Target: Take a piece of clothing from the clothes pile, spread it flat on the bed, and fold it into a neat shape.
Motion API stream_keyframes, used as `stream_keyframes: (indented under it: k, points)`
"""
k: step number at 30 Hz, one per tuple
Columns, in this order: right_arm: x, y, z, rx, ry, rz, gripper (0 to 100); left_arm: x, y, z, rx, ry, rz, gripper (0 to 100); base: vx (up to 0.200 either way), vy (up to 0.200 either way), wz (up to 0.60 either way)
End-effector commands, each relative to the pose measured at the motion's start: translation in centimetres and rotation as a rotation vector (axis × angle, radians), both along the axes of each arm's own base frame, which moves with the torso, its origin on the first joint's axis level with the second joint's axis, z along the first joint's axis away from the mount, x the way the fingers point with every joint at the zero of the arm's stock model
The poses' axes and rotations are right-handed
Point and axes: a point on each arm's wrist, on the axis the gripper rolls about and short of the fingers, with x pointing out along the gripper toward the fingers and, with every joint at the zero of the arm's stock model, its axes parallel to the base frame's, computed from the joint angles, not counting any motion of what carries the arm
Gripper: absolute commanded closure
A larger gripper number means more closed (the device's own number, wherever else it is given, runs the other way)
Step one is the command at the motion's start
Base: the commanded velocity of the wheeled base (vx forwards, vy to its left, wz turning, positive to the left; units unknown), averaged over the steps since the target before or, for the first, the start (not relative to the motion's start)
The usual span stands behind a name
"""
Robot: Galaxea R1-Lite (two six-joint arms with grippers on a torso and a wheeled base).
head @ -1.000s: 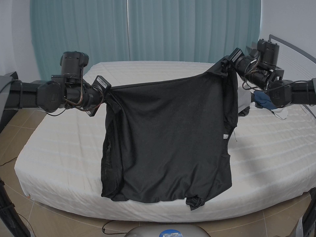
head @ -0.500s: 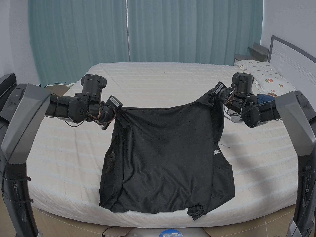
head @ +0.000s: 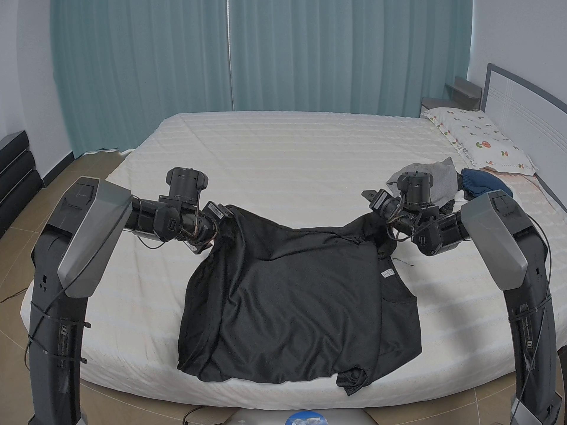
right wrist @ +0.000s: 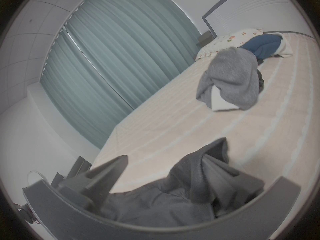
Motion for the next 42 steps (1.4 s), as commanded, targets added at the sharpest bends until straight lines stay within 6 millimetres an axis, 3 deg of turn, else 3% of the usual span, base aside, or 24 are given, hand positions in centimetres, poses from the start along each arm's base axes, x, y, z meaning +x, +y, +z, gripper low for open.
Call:
stream_keyframes:
  k: [1,3,4,7,13,17,28,29,35,37,42]
  points:
    - [-0.7,-1.9,-1.3,-0.033,0.086,-0.028,0,0.6,1.3,-1.8,0.021,0.031,0.042,0,0.0,0.0,0.0]
    - [-0.7,-2.0,-1.2,-0.036,0.093,-0.031,0,0.6,1.4,-1.8,0.024,0.03,0.044,0,0.0,0.0,0.0]
    - [-1.2,-3.6,-0.8,-0.037,0.125,-0.054,0,0.9,2.2,-1.9,0.076,0.012,0.104,0,0.0,0.0,0.0]
    - [-1.8,-4.7,-0.2,-0.02,0.138,-0.071,0,1.6,2.7,-1.5,0.087,-0.035,0.136,0,0.0,0.0,0.0]
    - [-3.5,-5.0,0.4,0.061,0.183,-0.104,0,2.0,3.4,-1.3,0.08,-0.059,0.15,0,0.0,0.0,0.0]
    - [-5.0,-5.4,0.2,0.131,0.238,-0.095,0,2.2,3.8,-2.7,0.086,-0.032,0.141,0,0.0,0.0,0.0]
    - [-6.2,-6.8,-1.3,0.262,0.288,-0.159,0,2.2,1.2,-1.9,0.058,-0.059,0.063,0,0.0,0.0,0.0]
    - [-6.3,-6.9,-1.5,0.27,0.291,-0.162,0,2.1,1.0,-1.8,0.059,-0.062,0.059,100,0.0,0.0,0.0]
    - [-6.9,-7.4,-2.3,0.294,0.277,-0.168,0,1.9,-0.3,-2.1,0.062,-0.054,0.031,100,0.0,0.0,0.0]
    - [-7.2,-7.5,-3.0,0.3,0.281,-0.158,0,1.9,-0.7,-3.1,0.073,-0.04,0.021,100,0.0,0.0,0.0]
    - [-7.4,-8.0,-3.7,0.305,0.286,-0.159,0,2.7,0.2,-1.9,0.076,-0.054,0.049,100,0.0,0.0,0.0]
